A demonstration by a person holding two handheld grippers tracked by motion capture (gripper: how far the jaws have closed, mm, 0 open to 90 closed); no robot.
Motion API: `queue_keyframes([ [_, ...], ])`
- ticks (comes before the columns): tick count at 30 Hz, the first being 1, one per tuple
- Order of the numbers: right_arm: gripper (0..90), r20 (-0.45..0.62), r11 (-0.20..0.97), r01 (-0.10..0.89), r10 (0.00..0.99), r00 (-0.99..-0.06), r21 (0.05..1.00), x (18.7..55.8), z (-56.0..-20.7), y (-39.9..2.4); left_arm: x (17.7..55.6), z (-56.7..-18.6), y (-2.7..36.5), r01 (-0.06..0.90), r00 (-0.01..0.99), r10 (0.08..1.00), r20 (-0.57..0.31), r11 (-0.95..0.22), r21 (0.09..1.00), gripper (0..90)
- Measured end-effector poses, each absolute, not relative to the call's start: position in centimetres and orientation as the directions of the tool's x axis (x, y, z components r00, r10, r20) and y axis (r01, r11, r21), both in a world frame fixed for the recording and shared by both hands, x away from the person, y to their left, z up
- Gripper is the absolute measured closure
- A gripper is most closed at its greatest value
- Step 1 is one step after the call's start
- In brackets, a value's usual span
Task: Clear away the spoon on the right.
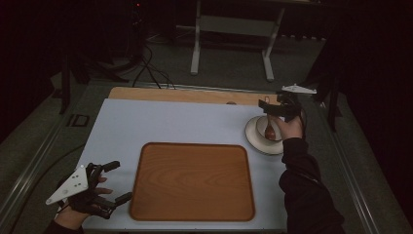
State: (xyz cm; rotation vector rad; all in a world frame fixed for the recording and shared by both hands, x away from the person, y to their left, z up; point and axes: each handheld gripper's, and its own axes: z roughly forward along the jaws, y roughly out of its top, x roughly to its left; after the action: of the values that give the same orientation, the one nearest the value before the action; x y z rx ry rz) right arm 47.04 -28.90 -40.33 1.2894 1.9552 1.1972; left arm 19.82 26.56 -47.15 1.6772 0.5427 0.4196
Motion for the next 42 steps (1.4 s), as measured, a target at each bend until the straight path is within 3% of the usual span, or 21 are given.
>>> queue_keyframes([
  [5, 16.2, 0.064, 0.152, 0.486, 0.915, -0.399, 0.861, 47.9, -41.1, -28.9, 19.9, -47.2, 26.6, 0.119, 0.822, 0.569, -0.024, -0.130, 0.984, 0.0],
  [19, 36.6, 0.073, 0.128, 0.592, 0.950, -0.304, 0.796, 50.7, -43.1, -29.4, 19.8, -47.3, 26.5, 0.121, 0.821, 0.570, -0.023, -0.135, 0.984, 0.0],
  [42, 55.2, 0.071, 0.110, 0.714, 0.973, -0.219, 0.691, 53.0, -45.7, -29.1, 19.9, -47.4, 26.5, 0.131, 0.818, 0.574, -0.030, -0.134, 0.982, 0.0],
])
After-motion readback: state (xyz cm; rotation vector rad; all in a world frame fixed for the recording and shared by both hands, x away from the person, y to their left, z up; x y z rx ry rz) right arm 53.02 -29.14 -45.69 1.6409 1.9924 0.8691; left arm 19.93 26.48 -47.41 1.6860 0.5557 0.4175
